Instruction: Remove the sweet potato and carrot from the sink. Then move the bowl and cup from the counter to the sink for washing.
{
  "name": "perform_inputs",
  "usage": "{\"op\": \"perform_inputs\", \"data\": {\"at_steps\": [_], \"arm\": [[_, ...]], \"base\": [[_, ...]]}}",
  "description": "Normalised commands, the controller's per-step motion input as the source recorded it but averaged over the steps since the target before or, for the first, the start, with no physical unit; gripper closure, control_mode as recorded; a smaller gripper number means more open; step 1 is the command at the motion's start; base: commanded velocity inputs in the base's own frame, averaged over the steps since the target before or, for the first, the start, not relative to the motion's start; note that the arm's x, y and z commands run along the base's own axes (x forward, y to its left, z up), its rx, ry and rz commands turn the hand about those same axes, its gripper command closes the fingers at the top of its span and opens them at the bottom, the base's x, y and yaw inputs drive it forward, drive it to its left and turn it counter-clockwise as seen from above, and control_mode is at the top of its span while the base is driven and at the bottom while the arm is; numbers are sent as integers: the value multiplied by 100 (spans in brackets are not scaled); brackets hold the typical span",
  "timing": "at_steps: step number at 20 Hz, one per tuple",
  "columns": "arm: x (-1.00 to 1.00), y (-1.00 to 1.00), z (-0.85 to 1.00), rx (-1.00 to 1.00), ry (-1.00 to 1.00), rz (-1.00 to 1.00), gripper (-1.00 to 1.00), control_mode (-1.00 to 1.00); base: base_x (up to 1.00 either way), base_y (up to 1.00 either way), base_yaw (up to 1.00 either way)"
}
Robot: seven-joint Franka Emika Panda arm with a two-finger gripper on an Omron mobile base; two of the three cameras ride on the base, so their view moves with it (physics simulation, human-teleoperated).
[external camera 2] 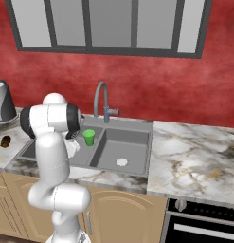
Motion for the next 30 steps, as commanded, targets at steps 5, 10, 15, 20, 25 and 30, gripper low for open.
{"op": "perform_inputs", "data": {"at_steps": [5, 10, 15, 20, 25, 30], "arm": [[15, 2, -14, 0, 0, 0, 100, -100], [5, 6, -11, 0, -1, 0, 100, -100], [0, 8, -4, 0, -3, 0, 100, -100], [0, 7, -2, 0, -1, 0, 100, -100], [0, 2, -2, 0, -1, 0, 100, -100], [0, 0, -6, 0, 0, 0, -100, -100]], "base": [[0, 0, 0], [0, 0, 0], [0, 0, 0], [0, 0, 0], [0, 0, 0], [0, 0, 0]]}}
